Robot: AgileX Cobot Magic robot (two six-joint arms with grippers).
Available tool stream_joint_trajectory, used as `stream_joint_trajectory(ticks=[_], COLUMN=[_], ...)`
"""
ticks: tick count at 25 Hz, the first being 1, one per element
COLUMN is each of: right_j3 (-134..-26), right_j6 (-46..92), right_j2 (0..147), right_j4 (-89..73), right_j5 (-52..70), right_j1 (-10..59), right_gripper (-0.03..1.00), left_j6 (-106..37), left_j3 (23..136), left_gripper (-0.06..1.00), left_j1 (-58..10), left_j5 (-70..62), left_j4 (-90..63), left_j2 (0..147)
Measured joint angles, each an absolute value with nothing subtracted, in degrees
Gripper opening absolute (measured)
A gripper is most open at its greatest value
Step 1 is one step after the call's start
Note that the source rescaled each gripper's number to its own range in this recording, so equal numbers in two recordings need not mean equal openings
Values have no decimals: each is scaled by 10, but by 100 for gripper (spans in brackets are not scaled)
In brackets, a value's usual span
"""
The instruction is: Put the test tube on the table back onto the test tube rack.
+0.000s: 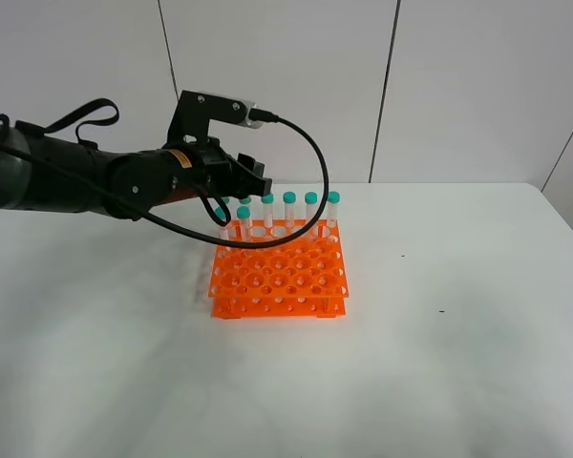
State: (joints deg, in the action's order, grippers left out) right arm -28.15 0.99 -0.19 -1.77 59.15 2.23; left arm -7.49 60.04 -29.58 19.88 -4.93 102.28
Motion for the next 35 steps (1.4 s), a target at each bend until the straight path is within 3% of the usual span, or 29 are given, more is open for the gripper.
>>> stream_joint_trajectory(ticks=[4,8,11,15,19,31,35], right_j3=[-282,-282,-282,-282,-282,-282,-282], right_j6=[10,10,10,10,10,10,10], right_j2=[-2,-2,-2,-2,-2,-2,-2], right_j4=[-18,-18,-18,-18,-18,-18,-18], right_j5=[592,592,592,592,592,592,592], right_j1=[22,22,22,22,22,22,22], right_gripper=[100,100,100,100,100,100,100], left_j6=[-82,-80,-62,-37,-32,-31,-31], left_j3=[600,604,616,638,641,641,614], left_gripper=[67,86,91,92,92,92,92], left_j1=[-296,-289,-270,-234,-198,-1,11], left_j5=[131,14,-115,-310,-412,-570,-576], left_j4=[-49,-49,-49,-49,-49,-43,-39], left_j2=[979,936,916,913,913,907,854])
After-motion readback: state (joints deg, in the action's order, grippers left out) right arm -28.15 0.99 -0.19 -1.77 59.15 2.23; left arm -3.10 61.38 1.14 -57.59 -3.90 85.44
